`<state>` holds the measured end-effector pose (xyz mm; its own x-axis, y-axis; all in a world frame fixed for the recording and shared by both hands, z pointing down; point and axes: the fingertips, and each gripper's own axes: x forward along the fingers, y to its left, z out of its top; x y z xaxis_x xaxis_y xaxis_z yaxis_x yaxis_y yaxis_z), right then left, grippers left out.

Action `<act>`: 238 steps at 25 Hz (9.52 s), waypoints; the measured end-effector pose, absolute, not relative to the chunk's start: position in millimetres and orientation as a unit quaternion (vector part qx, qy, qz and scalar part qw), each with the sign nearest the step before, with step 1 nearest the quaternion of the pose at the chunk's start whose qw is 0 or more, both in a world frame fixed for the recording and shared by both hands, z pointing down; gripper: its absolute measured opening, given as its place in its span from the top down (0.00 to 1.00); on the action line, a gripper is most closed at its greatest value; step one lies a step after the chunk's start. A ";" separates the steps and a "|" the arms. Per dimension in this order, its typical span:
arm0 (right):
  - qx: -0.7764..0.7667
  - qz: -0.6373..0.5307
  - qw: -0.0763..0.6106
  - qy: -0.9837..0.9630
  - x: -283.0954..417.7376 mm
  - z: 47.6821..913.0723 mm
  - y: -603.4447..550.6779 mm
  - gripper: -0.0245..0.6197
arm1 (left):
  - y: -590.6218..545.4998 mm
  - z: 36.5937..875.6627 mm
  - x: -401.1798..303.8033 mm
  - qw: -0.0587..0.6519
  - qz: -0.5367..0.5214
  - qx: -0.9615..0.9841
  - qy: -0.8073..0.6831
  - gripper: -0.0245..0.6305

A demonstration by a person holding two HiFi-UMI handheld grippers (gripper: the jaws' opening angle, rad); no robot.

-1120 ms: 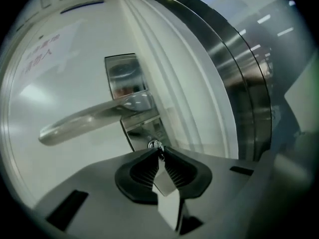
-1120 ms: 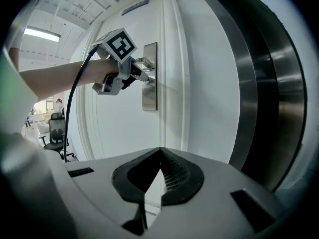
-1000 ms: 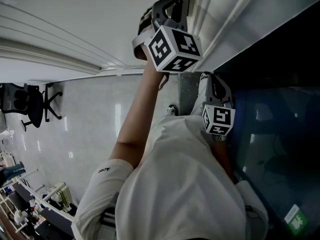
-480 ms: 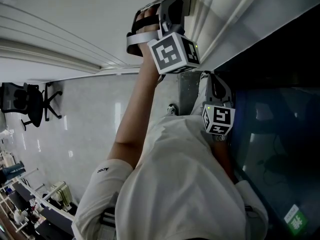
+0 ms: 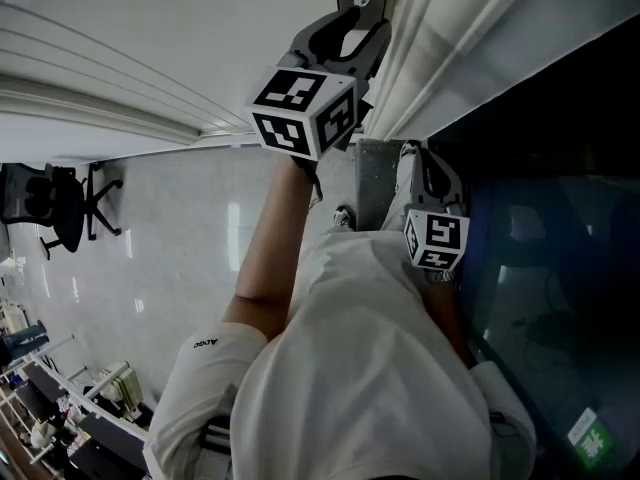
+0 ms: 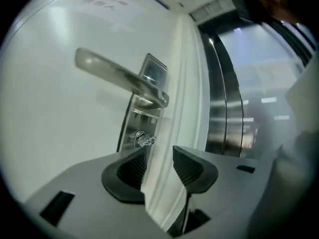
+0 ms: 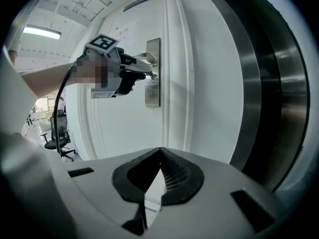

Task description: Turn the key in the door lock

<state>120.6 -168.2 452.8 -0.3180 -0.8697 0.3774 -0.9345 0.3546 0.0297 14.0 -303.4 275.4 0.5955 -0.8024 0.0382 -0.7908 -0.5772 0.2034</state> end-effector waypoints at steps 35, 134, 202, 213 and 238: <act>0.561 0.098 0.190 -0.800 131.6 460.9 -174.7 0.96 | -334.5 272.0 -8.9 0.512 -0.434 0.663 -0.331 0.92; 0.557 0.104 0.214 -0.796 120.7 472.5 -170.7 0.96 | -335.9 268.4 -4.9 0.561 -0.524 0.607 -0.204 0.87; 0.559 0.103 0.207 -0.796 128.4 476.4 -157.4 0.96 | -334.4 265.2 11.8 -0.108 0.227 0.788 -0.562 0.89; 0.552 0.102 0.212 -0.800 123.0 477.9 -153.7 0.96 | -328.5 269.7 16.1 -0.273 0.311 0.747 -0.520 0.89; 0.558 0.100 0.218 -0.795 131.5 478.9 -154.7 0.96 | -324.1 267.1 -14.3 0.502 -0.443 0.675 -0.310 0.78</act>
